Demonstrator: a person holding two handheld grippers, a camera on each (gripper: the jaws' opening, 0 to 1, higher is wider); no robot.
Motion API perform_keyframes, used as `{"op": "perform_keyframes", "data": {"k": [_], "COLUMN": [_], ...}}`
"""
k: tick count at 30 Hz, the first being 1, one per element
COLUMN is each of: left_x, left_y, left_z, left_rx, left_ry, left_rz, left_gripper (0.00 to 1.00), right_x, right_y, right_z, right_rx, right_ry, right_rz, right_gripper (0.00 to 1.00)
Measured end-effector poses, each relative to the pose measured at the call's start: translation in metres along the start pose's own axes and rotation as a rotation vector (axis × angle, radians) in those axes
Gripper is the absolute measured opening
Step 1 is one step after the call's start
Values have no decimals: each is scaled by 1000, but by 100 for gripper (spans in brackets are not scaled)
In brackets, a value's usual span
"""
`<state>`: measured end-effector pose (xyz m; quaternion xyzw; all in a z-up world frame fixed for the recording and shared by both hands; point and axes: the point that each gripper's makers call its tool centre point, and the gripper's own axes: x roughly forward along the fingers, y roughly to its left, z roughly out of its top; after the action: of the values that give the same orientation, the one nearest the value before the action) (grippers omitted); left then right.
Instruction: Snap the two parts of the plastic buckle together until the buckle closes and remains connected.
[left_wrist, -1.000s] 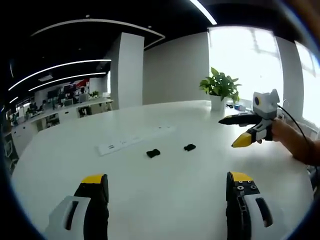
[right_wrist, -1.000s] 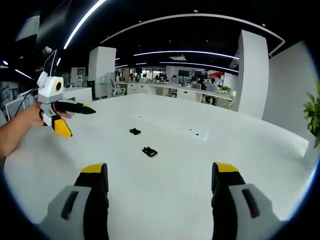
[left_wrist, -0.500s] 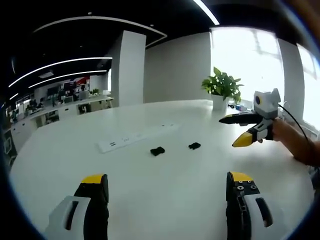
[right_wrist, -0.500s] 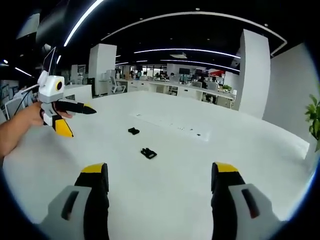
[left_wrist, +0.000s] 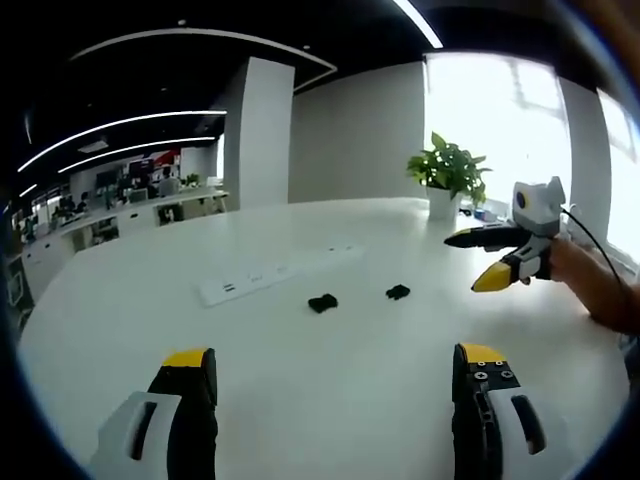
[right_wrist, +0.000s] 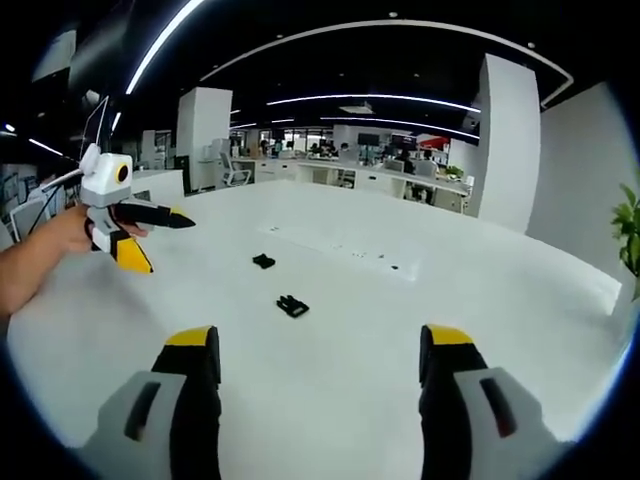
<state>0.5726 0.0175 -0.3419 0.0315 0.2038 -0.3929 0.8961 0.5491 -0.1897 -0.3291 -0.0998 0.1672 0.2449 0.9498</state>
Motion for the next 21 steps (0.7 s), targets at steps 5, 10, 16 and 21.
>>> {"op": "perform_keyframes", "data": {"k": [5, 10, 16, 21], "left_x": [4, 6, 6, 12], "left_y": [-1, 1, 1, 2], "left_z": [-1, -7, -4, 5], "left_rx": [6, 3, -10, -36], "left_ry": [-4, 21, 13, -3], "left_rz": [-8, -12, -20, -25], "left_gripper": [99, 99, 99, 99], "right_x": [8, 14, 16, 17], "right_y": [4, 6, 8, 1], "right_z": [0, 3, 1, 2], "right_rx": [-4, -1, -1, 3], "right_ry": [11, 9, 13, 9], "right_rz": [16, 24, 30, 16], "right_gripper": [81, 79, 79, 78]}}
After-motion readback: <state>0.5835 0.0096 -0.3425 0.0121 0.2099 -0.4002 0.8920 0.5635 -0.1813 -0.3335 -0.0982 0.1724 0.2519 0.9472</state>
